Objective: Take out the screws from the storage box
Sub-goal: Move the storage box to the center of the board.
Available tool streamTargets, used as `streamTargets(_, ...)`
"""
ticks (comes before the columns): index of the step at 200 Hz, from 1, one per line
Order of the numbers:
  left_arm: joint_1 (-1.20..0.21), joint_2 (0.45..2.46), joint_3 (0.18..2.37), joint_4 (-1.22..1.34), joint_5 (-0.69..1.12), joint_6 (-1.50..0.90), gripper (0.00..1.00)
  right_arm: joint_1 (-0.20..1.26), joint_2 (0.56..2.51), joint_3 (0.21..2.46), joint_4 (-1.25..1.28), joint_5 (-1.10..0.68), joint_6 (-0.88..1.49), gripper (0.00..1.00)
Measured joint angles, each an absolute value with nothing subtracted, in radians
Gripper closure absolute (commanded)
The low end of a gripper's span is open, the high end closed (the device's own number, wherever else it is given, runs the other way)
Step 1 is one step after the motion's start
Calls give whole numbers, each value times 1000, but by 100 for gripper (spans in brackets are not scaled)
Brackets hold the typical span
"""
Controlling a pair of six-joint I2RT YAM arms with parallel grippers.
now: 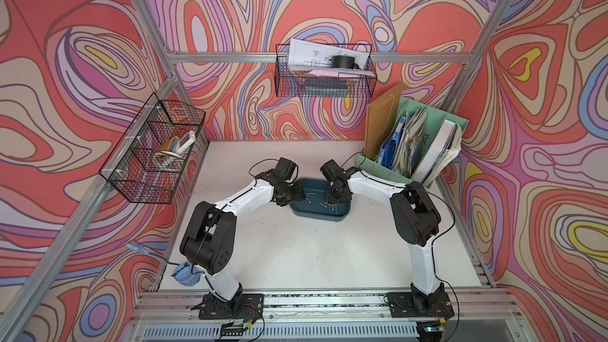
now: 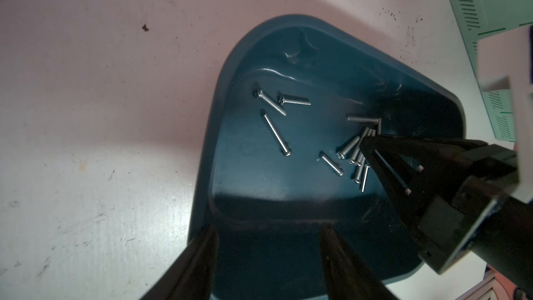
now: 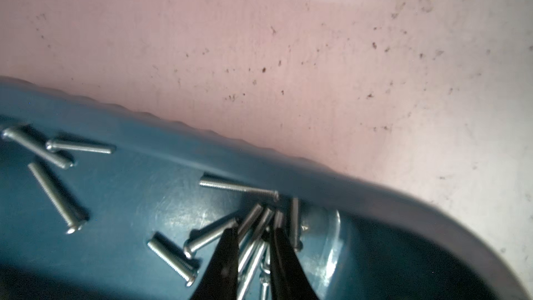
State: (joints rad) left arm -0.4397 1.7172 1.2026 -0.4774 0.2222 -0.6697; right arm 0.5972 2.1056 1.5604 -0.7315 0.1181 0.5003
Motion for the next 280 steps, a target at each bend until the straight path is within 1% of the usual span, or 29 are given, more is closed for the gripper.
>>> streamTargets(21, -440, 1717, 1201, -477, 222, -670, 38, 597, 2119, 1579, -731, 120, 507, 85)
streamTargets(107, -442, 1716, 1138, -447, 279, -698, 37, 598, 2131, 1592, -730, 110, 523, 85)
streamTargets(185, -465, 1699, 1135, -435, 339, -746, 34, 616, 2143, 1592, -736, 101, 537, 78)
streamTargets(201, -466, 1690, 1135, -434, 341, -753, 33, 619, 2143, 1597, -743, 100, 538, 78)
streamTargets(238, -466, 1662, 1141, -487, 266, -736, 30, 622, 2143, 1603, -759, 101, 541, 78)
streamTargets(280, -466, 1576, 1129, -508, 213, -729, 30, 624, 2143, 1605, -772, 105, 546, 80)
